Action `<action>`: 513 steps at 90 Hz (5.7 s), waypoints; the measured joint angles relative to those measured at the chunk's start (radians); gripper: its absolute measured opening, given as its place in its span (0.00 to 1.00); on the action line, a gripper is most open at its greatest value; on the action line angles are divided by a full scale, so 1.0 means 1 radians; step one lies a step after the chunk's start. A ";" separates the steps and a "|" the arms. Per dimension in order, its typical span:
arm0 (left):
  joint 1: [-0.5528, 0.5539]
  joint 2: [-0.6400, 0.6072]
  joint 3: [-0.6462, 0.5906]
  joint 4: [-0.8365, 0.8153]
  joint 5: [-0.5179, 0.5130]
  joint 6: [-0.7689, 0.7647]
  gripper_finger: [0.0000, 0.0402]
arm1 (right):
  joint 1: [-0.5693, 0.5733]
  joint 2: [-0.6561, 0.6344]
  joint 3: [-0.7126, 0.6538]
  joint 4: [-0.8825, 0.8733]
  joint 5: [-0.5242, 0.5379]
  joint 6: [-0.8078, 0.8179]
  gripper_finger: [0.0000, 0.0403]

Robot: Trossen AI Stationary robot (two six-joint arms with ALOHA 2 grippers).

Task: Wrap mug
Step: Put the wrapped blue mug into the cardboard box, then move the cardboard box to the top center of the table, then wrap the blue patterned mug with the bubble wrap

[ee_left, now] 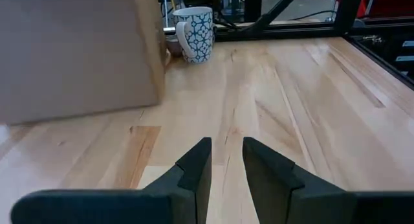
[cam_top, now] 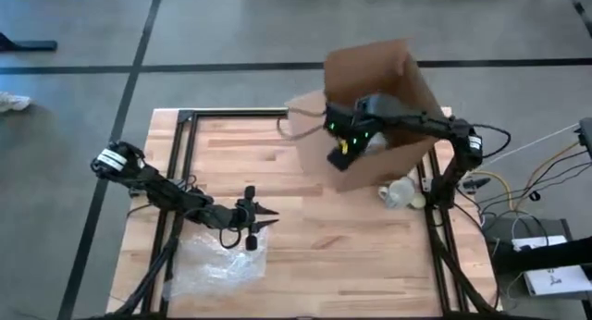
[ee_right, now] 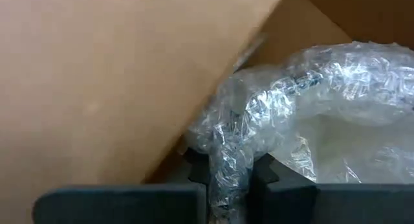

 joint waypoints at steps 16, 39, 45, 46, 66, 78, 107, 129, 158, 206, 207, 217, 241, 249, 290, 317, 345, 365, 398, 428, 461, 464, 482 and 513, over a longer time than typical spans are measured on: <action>0.000 0.000 0.000 0.004 0.000 -0.002 0.19 | 0.204 -0.002 0.036 0.035 -0.069 -0.245 0.05; 0.001 0.000 0.001 0.010 0.004 -0.005 0.19 | 0.209 -0.001 0.003 0.033 0.049 -0.182 0.05; 0.002 0.002 0.001 0.011 0.002 -0.006 0.19 | 0.176 0.000 0.006 0.027 0.023 -0.118 0.05; 0.003 0.002 0.001 0.011 0.001 -0.006 0.19 | 0.170 0.000 0.009 0.027 0.016 -0.110 0.05; 0.010 0.002 0.001 0.016 0.000 -0.005 0.19 | 0.071 0.001 0.061 0.101 -0.065 0.012 0.04; 0.025 0.002 0.001 0.015 -0.021 -0.005 0.19 | 0.053 0.001 0.041 0.326 -0.011 0.029 0.04; 0.026 0.005 0.000 0.002 -0.042 -0.013 0.19 | 0.051 0.167 0.017 0.382 -0.030 -0.206 0.04; 0.031 0.053 0.000 0.002 -0.042 -0.021 0.19 | 0.059 0.220 -0.080 0.356 -0.018 -0.200 0.04; 0.045 0.141 0.000 0.060 -0.135 -0.029 0.19 | 0.055 0.212 -0.279 0.330 -0.023 -0.152 0.04; 0.068 0.154 0.000 0.100 -0.261 0.008 0.19 | 0.057 0.221 -0.325 0.332 -0.037 -0.136 0.10; 0.068 0.154 0.000 0.101 -0.261 0.008 0.19 | 0.057 0.221 -0.324 0.332 -0.038 -0.136 0.11; 0.077 0.154 0.000 0.104 -0.261 0.008 0.19 | 0.057 0.222 -0.320 0.330 -0.045 -0.135 0.19; 0.082 0.154 0.000 0.107 -0.262 0.008 0.19 | 0.057 0.225 -0.298 0.322 -0.046 -0.091 0.30; 0.082 0.154 0.000 0.107 -0.262 0.008 0.19 | 0.058 0.227 -0.263 0.298 -0.044 -0.070 0.34; 0.084 0.153 0.000 0.122 -0.261 0.008 0.19 | 0.090 0.150 0.092 0.239 0.000 -0.019 0.55; 0.084 0.153 0.000 0.133 -0.260 0.008 0.19 | 0.238 0.029 0.173 0.233 0.058 0.000 0.56; 0.084 0.153 0.000 0.145 -0.259 -0.014 0.19 | 0.603 -0.098 0.171 0.316 0.499 0.005 0.46; 0.084 0.153 0.000 0.071 -0.213 -0.091 0.19 | 0.759 -0.033 0.113 0.351 0.618 0.037 0.39; 0.056 0.152 0.000 0.016 -0.145 -0.231 0.19 | 0.808 0.161 -0.046 0.187 0.664 0.316 0.17; -0.063 0.152 0.000 0.021 -0.149 -0.288 0.19 | 0.623 0.188 -0.140 0.189 0.829 0.330 0.01; -0.111 0.152 0.031 0.026 -0.127 -0.268 0.19 | 0.437 0.254 -0.252 0.559 0.655 0.275 0.00; -0.121 0.152 0.036 0.026 -0.123 -0.259 0.19 | 0.445 0.264 -0.252 0.612 0.605 0.266 0.00; -0.170 0.152 0.069 0.026 -0.124 -0.226 0.19 | 0.571 0.294 -0.250 0.799 0.559 0.162 0.01; -0.174 0.152 0.149 -0.025 -0.126 -0.169 0.19 | 0.769 0.274 -0.234 0.623 0.555 0.299 0.01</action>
